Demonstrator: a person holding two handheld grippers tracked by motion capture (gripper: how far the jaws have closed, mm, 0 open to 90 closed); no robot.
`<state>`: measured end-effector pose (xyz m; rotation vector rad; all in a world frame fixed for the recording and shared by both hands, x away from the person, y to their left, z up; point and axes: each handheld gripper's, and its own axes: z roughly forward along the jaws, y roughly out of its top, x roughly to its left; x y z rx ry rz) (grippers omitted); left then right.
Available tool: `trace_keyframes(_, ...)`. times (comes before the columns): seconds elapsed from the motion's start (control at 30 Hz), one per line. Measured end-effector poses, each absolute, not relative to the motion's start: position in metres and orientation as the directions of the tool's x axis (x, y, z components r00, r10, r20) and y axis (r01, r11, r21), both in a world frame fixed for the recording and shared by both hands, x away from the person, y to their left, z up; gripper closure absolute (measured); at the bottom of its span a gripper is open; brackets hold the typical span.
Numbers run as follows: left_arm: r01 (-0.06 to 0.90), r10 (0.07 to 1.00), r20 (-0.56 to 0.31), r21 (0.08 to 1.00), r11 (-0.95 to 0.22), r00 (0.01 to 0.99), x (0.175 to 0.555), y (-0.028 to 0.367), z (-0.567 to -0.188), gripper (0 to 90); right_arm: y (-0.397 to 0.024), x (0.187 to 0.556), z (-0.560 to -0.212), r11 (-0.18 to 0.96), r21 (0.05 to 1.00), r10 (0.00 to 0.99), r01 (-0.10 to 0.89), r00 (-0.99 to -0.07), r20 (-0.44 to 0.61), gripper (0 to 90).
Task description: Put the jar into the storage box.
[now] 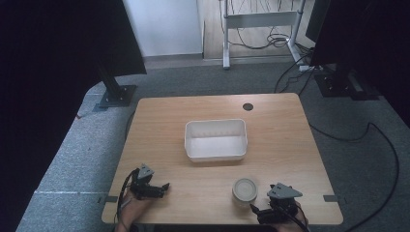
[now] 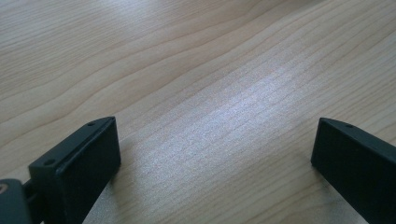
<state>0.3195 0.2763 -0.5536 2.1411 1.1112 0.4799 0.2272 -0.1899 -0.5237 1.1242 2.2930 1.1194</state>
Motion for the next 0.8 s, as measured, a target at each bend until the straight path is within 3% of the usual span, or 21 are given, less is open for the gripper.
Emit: trace_keyframes(0.8, 0.576, 0.822, 0.017, 0.705, -0.413, 0.569, 0.319, 0.276, -0.554, 1.1, -0.160, 0.240, -0.525, 0.403, 0.781, 0.739, 0.476, -0.673, 0.029, 0.0)
